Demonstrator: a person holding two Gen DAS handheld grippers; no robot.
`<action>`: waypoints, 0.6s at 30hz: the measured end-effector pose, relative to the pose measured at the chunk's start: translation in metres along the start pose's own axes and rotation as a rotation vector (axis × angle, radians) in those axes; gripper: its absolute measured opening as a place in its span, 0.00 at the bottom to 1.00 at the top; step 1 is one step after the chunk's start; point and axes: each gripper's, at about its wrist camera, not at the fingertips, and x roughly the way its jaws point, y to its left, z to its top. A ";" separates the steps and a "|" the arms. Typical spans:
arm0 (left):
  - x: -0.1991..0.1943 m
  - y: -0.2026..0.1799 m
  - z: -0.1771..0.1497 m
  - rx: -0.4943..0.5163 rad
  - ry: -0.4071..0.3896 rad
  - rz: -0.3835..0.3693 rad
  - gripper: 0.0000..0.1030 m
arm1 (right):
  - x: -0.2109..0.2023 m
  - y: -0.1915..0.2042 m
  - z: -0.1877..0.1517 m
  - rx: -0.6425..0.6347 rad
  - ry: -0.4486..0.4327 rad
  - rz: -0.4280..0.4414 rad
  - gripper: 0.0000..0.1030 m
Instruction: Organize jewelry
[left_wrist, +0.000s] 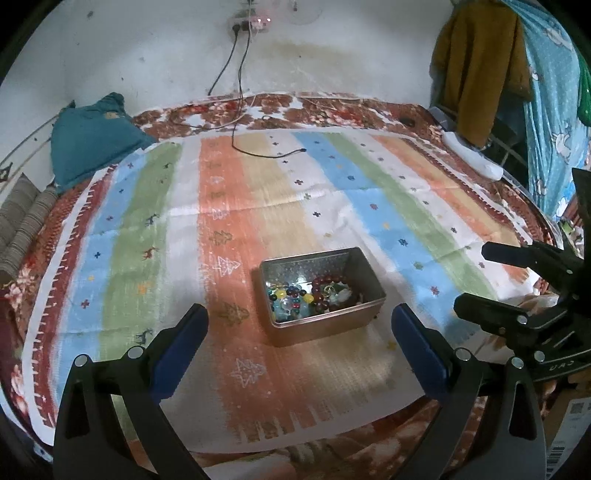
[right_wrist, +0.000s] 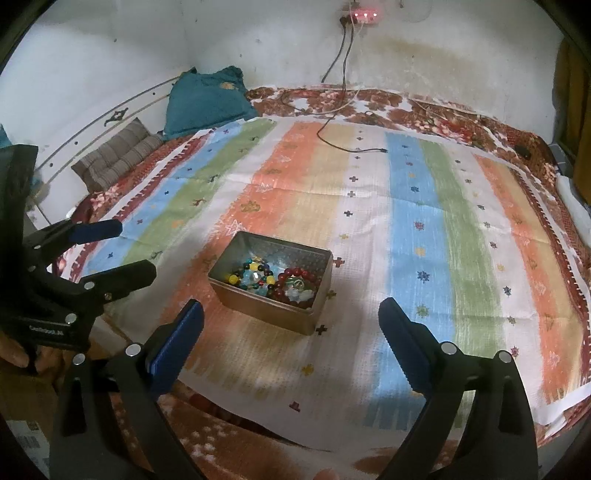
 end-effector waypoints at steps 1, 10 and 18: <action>0.000 0.000 0.000 0.000 -0.001 -0.002 0.95 | -0.001 0.000 0.000 0.002 -0.005 -0.002 0.94; -0.006 -0.004 0.000 0.017 -0.033 0.010 0.95 | -0.002 -0.003 -0.002 0.014 -0.002 0.005 0.94; -0.013 -0.006 -0.002 0.026 -0.077 -0.010 0.95 | -0.009 -0.002 -0.003 0.005 -0.041 0.018 0.94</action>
